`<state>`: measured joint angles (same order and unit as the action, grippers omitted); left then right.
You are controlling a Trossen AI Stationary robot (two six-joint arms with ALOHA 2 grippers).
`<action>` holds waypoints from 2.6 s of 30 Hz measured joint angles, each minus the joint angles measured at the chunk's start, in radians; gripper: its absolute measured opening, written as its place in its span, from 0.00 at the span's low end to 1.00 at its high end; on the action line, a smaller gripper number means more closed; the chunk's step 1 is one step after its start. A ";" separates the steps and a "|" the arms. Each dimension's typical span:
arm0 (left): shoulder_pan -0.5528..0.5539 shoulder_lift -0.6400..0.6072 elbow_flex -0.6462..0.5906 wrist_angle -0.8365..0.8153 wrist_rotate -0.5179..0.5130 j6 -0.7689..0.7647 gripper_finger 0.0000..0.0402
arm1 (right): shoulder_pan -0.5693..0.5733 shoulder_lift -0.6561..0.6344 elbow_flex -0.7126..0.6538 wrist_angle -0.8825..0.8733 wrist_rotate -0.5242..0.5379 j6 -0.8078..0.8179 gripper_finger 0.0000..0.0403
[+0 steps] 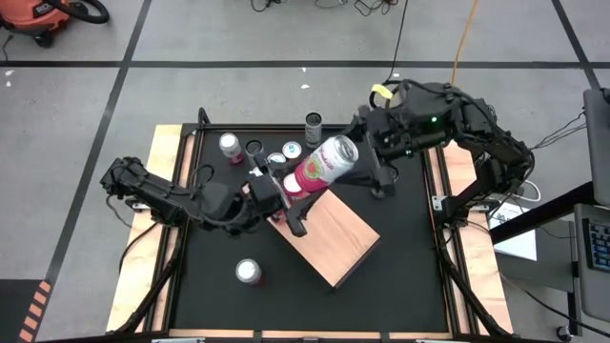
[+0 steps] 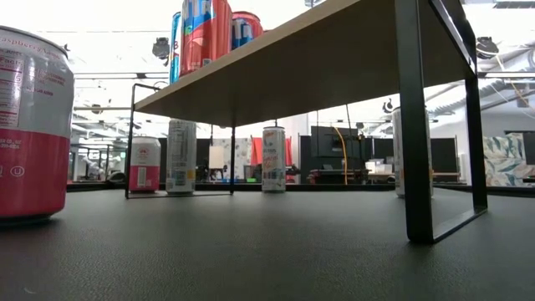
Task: Place canned beverage on shelf
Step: Put the right pink soda can on the shelf
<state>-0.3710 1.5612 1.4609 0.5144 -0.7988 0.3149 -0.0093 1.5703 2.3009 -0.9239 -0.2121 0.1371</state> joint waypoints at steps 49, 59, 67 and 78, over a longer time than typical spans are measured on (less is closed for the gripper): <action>-0.004 0.002 0.000 0.105 -0.043 0.006 0.89 | -0.006 0.001 0.000 0.223 -0.073 -0.089 0.67; -0.039 -0.003 0.000 0.107 -0.072 -0.048 0.91 | -0.011 -0.004 -0.002 0.136 -0.084 -0.117 0.67; -0.098 -0.060 0.000 0.076 -0.218 -0.130 0.91 | -0.016 -0.024 -0.002 -0.008 -0.162 -0.212 0.67; -0.162 -0.193 0.000 -0.230 -0.366 -0.358 0.91 | -0.066 -0.015 -0.002 -0.183 -0.292 -0.366 0.66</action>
<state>-0.5332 1.3682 1.4612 0.2840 -1.1643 -0.0426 -0.0752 1.5550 2.2993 -1.1065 -0.5037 -0.2289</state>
